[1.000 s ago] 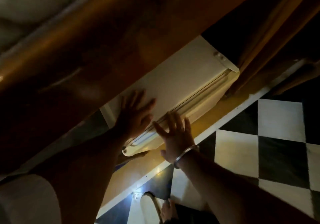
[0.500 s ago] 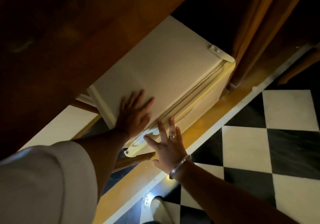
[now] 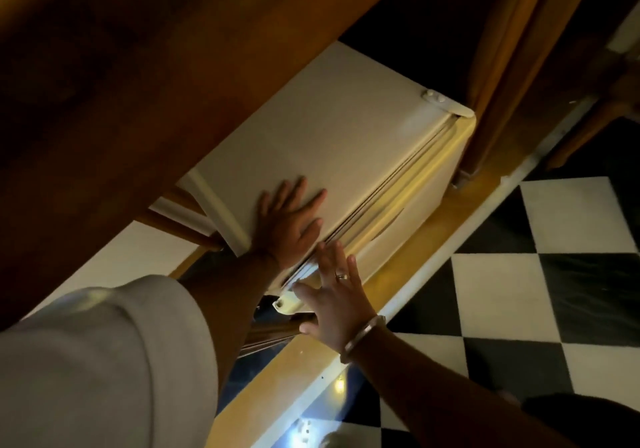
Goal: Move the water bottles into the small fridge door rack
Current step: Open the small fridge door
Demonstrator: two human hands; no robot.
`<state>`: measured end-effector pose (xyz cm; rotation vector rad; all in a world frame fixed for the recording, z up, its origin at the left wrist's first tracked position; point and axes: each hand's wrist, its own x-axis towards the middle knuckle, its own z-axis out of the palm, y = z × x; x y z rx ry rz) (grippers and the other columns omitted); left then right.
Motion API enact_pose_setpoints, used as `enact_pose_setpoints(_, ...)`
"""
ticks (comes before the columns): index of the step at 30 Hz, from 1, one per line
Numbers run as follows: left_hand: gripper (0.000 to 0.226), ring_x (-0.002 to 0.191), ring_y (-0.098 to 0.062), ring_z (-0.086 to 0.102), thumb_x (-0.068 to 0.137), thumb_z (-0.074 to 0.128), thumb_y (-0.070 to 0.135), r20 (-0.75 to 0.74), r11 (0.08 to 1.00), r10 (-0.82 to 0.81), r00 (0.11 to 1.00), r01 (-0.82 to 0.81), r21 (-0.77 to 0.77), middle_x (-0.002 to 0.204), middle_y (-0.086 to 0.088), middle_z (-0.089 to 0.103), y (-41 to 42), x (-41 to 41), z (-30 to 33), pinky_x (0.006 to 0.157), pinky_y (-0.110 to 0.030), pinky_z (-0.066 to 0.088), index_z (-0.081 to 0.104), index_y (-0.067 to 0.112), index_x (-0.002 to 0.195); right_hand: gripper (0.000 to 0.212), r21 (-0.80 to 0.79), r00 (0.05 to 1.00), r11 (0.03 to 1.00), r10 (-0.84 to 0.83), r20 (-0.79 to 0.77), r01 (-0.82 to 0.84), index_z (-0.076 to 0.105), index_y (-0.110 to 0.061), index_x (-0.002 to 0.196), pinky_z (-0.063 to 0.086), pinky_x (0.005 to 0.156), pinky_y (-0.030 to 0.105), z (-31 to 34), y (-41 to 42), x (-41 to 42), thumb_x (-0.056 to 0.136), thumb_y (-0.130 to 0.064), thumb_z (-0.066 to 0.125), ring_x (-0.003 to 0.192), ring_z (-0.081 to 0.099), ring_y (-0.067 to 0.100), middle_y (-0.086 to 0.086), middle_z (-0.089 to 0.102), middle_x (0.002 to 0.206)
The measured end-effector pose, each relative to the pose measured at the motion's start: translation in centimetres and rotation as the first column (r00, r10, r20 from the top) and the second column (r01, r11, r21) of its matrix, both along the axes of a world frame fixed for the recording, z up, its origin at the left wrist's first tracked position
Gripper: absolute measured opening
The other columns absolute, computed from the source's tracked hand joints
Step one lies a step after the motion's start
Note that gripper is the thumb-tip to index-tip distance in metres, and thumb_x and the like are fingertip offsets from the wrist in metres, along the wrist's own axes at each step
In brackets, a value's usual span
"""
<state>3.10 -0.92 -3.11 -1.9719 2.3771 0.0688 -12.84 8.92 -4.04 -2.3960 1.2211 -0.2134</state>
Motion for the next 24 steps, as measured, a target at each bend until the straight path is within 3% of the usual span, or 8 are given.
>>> enact_pose_setpoints(2, 0.060, 0.149, -0.034, 0.026, 0.092, 0.029, 0.056, 0.003, 1.000, 0.007, 1.000, -0.007, -0.005, 0.164, -0.004, 0.028, 0.0, 0.1, -0.1, 0.116, -0.059, 0.018, 0.031, 0.043, 0.151, 0.069, 0.049, 1.000, 0.999, 0.008, -0.014, -0.007, 0.052, -0.034, 0.125, -0.006, 0.108, 0.064, 0.3, 0.9, -0.9, 0.064, -0.057, 0.073, 0.139, -0.024, 0.045, 0.025, -0.010, 0.158)
enact_pose_setpoints(4, 0.061, 0.148, -0.035, 0.026, 0.092, 0.026, 0.056, 0.002, 1.000, 0.010, 1.000, -0.010, 0.000, 0.164, -0.004, 0.027, 0.1, 0.0, 0.1, 0.116, -0.059, 0.017, 0.031, 0.044, 0.151, 0.067, 0.038, 0.998, 0.999, -0.032, -0.055, 0.035, 0.054, -0.032, 0.122, -0.002, 0.110, 0.064, 0.7, 2.5, -2.5, 0.066, -0.068, 0.064, 0.143, -0.013, 0.046, 0.025, -0.004, 0.159)
enact_pose_setpoints(6, 0.061, 0.148, -0.035, 0.025, 0.092, 0.025, 0.055, 0.026, 1.000, 0.013, 1.000, -0.013, 0.007, 0.165, -0.004, 0.025, 0.1, -0.3, 0.1, 0.116, -0.060, 0.016, 0.028, 0.044, 0.152, 0.078, -0.004, 0.980, 0.990, -0.141, -0.143, 0.142, 0.052, -0.028, 0.130, 0.006, 0.113, 0.064, 1.4, 4.3, -3.9, 0.070, -0.078, 0.050, 0.146, 0.004, 0.044, 0.024, 0.009, 0.159)
enact_pose_setpoints(9, 0.059, 0.148, -0.037, 0.023, 0.096, 0.031, 0.050, 0.044, 1.000, -0.011, 0.999, 0.011, 0.003, 0.165, -0.006, 0.023, 0.6, -0.6, 0.2, 0.116, -0.064, 0.017, 0.024, 0.041, 0.154, 0.095, -0.062, 0.892, 0.929, -0.367, -0.264, 0.364, 0.021, -0.017, 0.151, -0.002, 0.113, 0.060, 2.9, 6.4, -4.7, 0.078, -0.076, 0.035, 0.146, 0.015, 0.040, 0.022, 0.019, 0.158)
enact_pose_setpoints(14, 0.062, 0.148, -0.043, 0.018, 0.096, 0.038, 0.054, 0.043, 0.995, -0.049, 0.998, 0.045, 0.087, 0.166, -0.011, 0.020, 0.0, -2.4, 1.1, 0.115, -0.066, 0.012, 0.024, 0.038, 0.155, 0.093, -0.053, 0.722, 0.775, -0.609, -0.329, 0.629, 0.010, -0.015, 0.151, 0.001, 0.116, 0.061, 4.2, 7.5, -6.6, 0.081, -0.061, 0.052, 0.145, 0.015, 0.041, 0.026, 0.023, 0.155)
enact_pose_setpoints(16, 0.062, 0.148, -0.042, 0.020, 0.095, 0.044, 0.053, -0.001, 0.985, -0.164, 0.987, 0.163, 0.054, 0.165, -0.012, 0.024, -0.5, -3.9, 1.8, 0.116, -0.065, 0.009, 0.031, 0.035, 0.153, 0.098, -0.066, 0.660, 0.728, -0.653, -0.370, 0.683, 0.006, -0.016, 0.151, -0.003, 0.116, 0.061, 4.2, 8.0, -7.9, 0.079, -0.059, 0.056, 0.146, 0.010, 0.041, 0.027, 0.018, 0.157)
enact_pose_setpoints(19, 0.064, 0.150, -0.039, 0.014, 0.095, 0.041, 0.055, -0.003, 0.956, -0.293, 0.956, 0.293, 0.028, 0.166, -0.010, 0.018, -3.9, -6.1, 2.7, 0.118, -0.063, 0.004, 0.026, 0.034, 0.154, 0.103, -0.107, 0.568, 0.657, -0.711, -0.414, 0.746, 0.002, -0.016, 0.151, -0.005, 0.115, 0.062, 4.1, 7.9, -9.8, 0.075, -0.061, 0.056, 0.147, 0.002, 0.041, 0.027, 0.009, 0.159)
enact_pose_setpoints(24, 0.069, 0.153, -0.034, 0.009, 0.094, 0.039, 0.059, 0.033, 0.929, -0.369, 0.929, 0.368, 0.034, 0.168, -0.006, 0.013, -9.5, -8.5, 1.4, 0.118, -0.064, 0.003, 0.017, 0.036, 0.156, 0.104, -0.135, 0.437, 0.525, -0.803, -0.405, 0.840, 0.008, -0.019, 0.153, -0.007, 0.115, 0.061, 3.0, 7.2, -13.8, 0.073, -0.064, 0.058, 0.147, -0.002, 0.039, 0.021, 0.005, 0.161)
